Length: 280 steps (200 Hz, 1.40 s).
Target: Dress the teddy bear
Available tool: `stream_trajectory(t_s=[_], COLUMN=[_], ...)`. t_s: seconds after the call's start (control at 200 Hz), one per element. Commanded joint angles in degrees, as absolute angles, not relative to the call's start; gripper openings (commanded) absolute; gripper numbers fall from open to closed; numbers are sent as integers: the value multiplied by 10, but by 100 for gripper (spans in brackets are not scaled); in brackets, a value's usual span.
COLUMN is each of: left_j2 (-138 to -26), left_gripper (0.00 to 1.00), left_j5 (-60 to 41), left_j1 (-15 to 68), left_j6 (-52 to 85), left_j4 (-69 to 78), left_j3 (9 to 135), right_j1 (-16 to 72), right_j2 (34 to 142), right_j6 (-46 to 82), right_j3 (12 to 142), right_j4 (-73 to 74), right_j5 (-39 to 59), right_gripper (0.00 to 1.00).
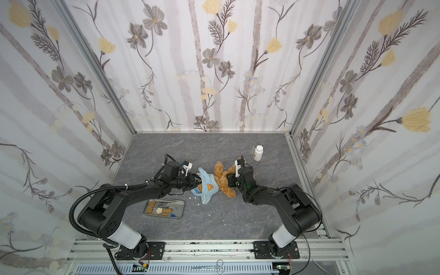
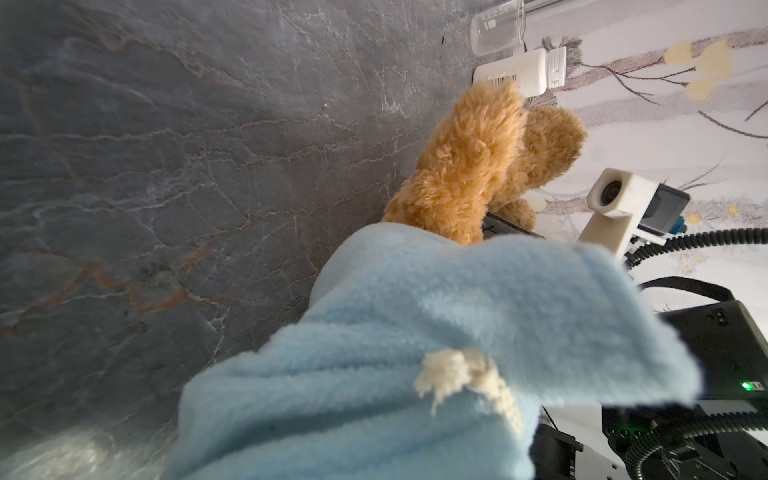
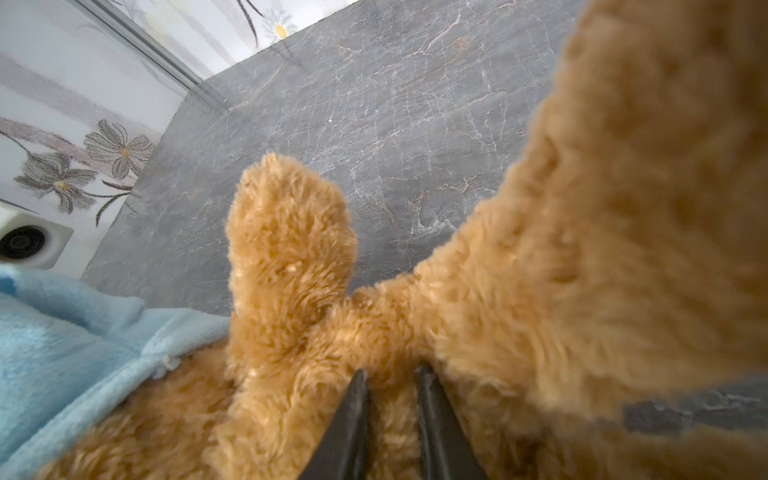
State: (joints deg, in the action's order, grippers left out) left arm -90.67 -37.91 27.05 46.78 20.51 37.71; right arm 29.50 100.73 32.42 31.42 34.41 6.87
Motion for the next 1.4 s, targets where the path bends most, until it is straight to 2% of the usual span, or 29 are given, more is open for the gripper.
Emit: stream_trajectory(t_s=[0.0, 0.29, 0.694, 0.754, 0.834, 1.049, 1.219, 1.394], left_j2=[-907, -882, -921, -927, -929, -889, -858, -828], left_gripper=[45, 64, 67, 61, 46, 0, 0, 0], left_j5=[-373, -367, -334, -325, -316, -321, -344, -346], left_j1=[274, 285, 323, 328, 331, 318, 296, 301], left_j6=[445, 422, 434, 442, 461, 494, 483, 343], left_j4=[260, 318, 392, 398, 401, 398, 399, 399], left_j3=[357, 301, 313, 318, 322, 304, 287, 275], right_j1=[297, 304, 350, 358, 361, 350, 350, 353], right_j2=[1017, 1022, 1023, 1028, 1029, 944, 836, 738], right_j6=[370, 411, 451, 455, 450, 317, 216, 204], right_j3=[309, 291, 284, 285, 288, 307, 305, 273], right_j4=[335, 351, 373, 375, 376, 280, 199, 213], right_j5=[77, 73, 64, 63, 63, 11, 0, 170], right_gripper=[20, 15, 13, 13, 15, 36, 45, 53])
